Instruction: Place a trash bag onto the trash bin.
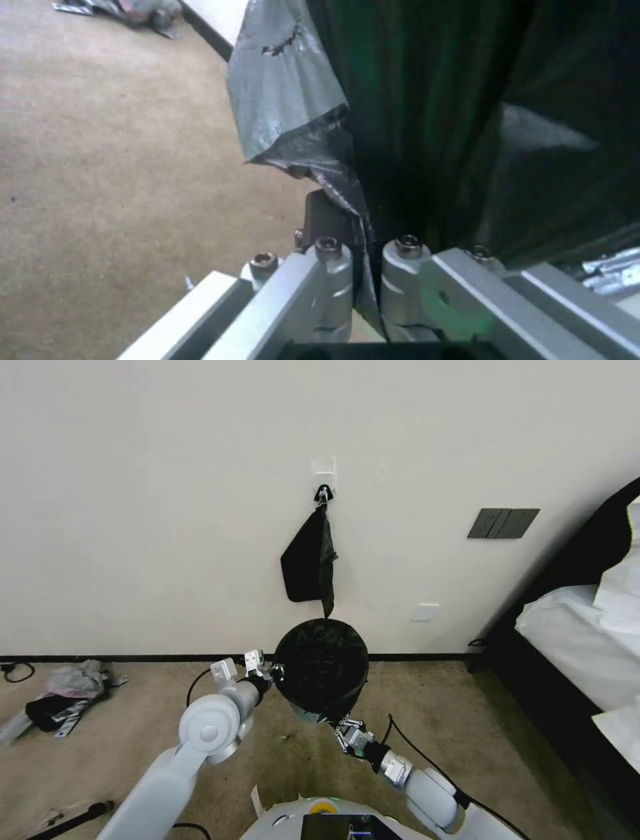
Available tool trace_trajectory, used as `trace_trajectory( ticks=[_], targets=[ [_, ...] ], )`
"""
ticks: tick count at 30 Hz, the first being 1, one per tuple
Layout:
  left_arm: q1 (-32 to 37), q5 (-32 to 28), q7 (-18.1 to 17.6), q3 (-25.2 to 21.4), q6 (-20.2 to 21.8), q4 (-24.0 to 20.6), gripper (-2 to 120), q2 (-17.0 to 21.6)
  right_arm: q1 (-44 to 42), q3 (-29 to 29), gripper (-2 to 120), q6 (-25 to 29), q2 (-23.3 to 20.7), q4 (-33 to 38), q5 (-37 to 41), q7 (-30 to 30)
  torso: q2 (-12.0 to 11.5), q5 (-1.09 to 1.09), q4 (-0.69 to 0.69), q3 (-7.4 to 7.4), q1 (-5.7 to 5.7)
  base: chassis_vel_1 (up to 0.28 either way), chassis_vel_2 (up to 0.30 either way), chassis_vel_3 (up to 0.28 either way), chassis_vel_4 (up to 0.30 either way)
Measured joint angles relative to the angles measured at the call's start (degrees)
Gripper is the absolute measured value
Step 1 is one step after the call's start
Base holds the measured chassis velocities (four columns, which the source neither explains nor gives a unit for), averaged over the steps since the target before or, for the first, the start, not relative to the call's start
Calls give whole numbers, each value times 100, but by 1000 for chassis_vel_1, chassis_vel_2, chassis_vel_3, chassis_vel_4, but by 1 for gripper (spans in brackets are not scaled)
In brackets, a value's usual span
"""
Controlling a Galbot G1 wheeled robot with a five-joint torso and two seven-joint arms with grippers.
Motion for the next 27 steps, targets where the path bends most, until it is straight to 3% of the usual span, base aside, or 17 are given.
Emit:
trace_trajectory(
  ticks=[10, 25, 27],
  targets=[
    [195, -40, 11, -62, 82, -122, 1, 95, 1, 21, 2, -80, 130, -168, 106, 120, 0, -1, 1, 0, 0, 0, 0, 0, 0],
    [99, -36, 20, -121, 77, -13, 1, 124, -369, 184, 52, 382, 4, 99, -153, 2, 0, 0, 0, 0, 0, 0, 0, 0, 0],
    [59, -36, 20, -121, 72, 68, 1, 113, -514, 232, 63, 491, -62, 247, -198, -54, 0, -1, 0, 0, 0, 0, 0, 0, 0]
  ],
)
